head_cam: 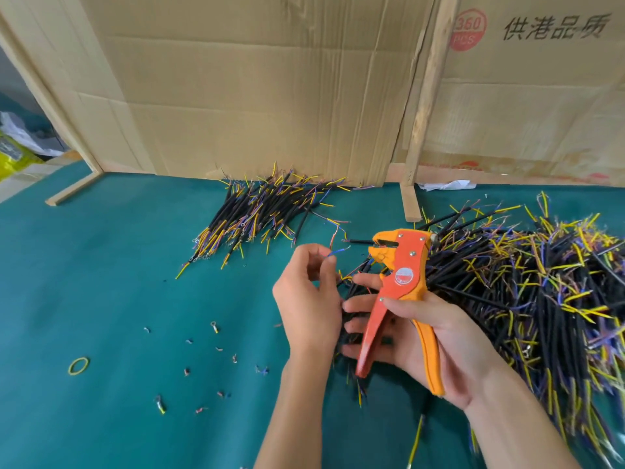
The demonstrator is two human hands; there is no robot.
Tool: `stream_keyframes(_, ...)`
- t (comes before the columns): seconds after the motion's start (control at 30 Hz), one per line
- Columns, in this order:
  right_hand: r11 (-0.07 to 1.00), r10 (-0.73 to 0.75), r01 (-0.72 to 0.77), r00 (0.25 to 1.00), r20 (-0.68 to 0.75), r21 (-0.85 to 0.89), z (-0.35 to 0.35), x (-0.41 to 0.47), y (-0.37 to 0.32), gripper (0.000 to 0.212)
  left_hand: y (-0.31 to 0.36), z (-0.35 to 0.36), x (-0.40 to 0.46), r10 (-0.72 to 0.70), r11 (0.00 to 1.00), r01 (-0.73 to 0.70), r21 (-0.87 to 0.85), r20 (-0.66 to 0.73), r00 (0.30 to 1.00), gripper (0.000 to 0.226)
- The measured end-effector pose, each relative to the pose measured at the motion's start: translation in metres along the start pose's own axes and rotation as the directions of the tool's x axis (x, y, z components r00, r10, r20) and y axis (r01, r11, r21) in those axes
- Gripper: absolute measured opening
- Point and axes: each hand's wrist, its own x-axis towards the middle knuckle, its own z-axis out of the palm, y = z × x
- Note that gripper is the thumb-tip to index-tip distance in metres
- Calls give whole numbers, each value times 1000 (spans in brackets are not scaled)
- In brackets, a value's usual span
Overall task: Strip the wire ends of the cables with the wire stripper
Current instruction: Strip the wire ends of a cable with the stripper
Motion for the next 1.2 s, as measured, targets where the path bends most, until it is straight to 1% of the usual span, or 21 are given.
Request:
stream_keyframes(0.1, 999, 47, -48, 998, 43, 20, -1, -1, -1, 65, 1, -2, 5, 37, 999, -37, 7, -40, 999, 20)
stream_keyframes(0.17, 999, 32, -33, 999, 28, 42, -1, 1, -1, 58, -1, -3, 9, 43, 999, -42, 13, -72, 996, 20)
stream_keyframes(0.23, 999, 20, -19, 999, -29, 47, -1, 3, 0, 45, -4, -4, 11, 58, 998, -57, 16, -91, 994, 17)
stream_keyframes(0.3, 999, 41, -38, 997, -65, 36, -2, 4, 2, 39, -4, -4, 12, 85, 996, -83, 25, -96, 992, 15)
stream_keyframes(0.4, 991, 135, -134, 990, -39, 14, 1, 4, 2, 42, -2, -1, 12, 128, 992, -126, 30, -94, 987, 14)
stream_keyframes(0.47, 988, 155, -155, 987, -28, -6, 2, 4, 4, 47, -2, 0, 11, 157, 987, -154, 40, -70, 985, 12)
stream_keyframes(0.57, 994, 104, -105, 994, -20, -39, 6, 5, 7, 50, -2, 1, 11, 187, 980, -184, 82, -42, 981, 13)
stream_keyframes(0.67, 997, 39, -42, 998, -40, -60, 8, 5, 9, 54, -1, 2, 10, 188, 978, -184, 101, -34, 982, 15)
stream_keyframes(0.73, 996, 26, -30, 999, -46, -79, 8, 6, 10, 47, -2, 3, 10, 183, 978, -179, 108, -22, 983, 15)
stream_keyframes(0.87, 994, 23, -22, 1000, 8, -108, 9, 4, 9, 26, -2, 4, 9, 191, 974, -190, 127, 0, 982, 17)
stream_keyframes(1.1, 992, 28, -28, 1000, -3, -120, 12, 5, 11, 27, 0, 5, 8, 181, 976, -180, 120, 7, 984, 15)
stream_keyframes(1.2, 995, 38, -42, 999, -38, -96, 15, 6, 13, 25, 1, 5, 7, 175, 978, -175, 116, 10, 985, 16)
